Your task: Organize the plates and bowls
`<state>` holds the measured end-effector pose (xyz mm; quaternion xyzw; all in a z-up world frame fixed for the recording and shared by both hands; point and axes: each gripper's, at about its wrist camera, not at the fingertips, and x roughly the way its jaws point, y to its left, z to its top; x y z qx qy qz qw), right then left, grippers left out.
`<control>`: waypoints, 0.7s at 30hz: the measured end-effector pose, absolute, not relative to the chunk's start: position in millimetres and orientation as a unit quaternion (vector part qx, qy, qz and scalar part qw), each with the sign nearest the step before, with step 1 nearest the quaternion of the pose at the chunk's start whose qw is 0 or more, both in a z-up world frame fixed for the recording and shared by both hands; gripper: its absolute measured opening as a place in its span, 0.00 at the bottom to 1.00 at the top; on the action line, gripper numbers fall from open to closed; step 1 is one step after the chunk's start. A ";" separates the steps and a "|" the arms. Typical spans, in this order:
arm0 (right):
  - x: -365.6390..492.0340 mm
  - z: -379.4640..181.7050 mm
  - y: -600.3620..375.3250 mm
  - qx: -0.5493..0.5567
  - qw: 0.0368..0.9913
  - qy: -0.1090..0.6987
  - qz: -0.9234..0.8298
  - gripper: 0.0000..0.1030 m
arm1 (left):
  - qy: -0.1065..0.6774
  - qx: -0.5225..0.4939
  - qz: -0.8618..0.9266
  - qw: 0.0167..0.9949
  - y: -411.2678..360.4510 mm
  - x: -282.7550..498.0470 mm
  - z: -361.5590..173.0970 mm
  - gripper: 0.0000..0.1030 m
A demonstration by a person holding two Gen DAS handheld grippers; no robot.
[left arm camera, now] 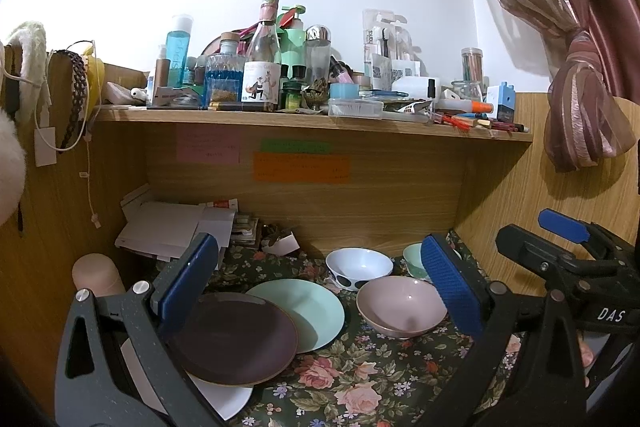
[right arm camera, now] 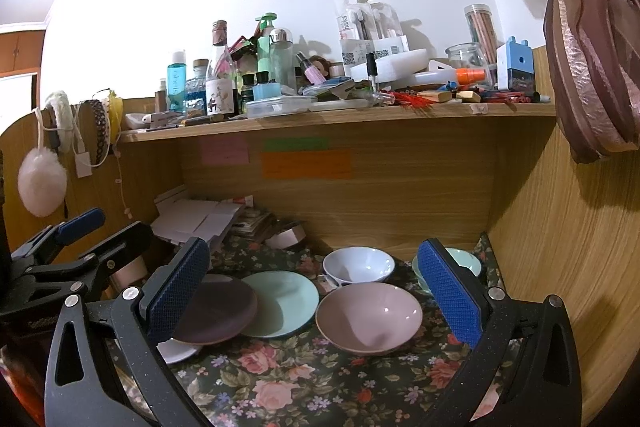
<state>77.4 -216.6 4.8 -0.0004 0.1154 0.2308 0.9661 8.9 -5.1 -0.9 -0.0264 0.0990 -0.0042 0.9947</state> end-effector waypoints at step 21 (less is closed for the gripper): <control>81.9 -2.6 -210.4 -0.005 0.964 0.125 0.234 1.00 | 0.105 -0.031 -0.005 0.994 1.2 13.1 -8.7 1.00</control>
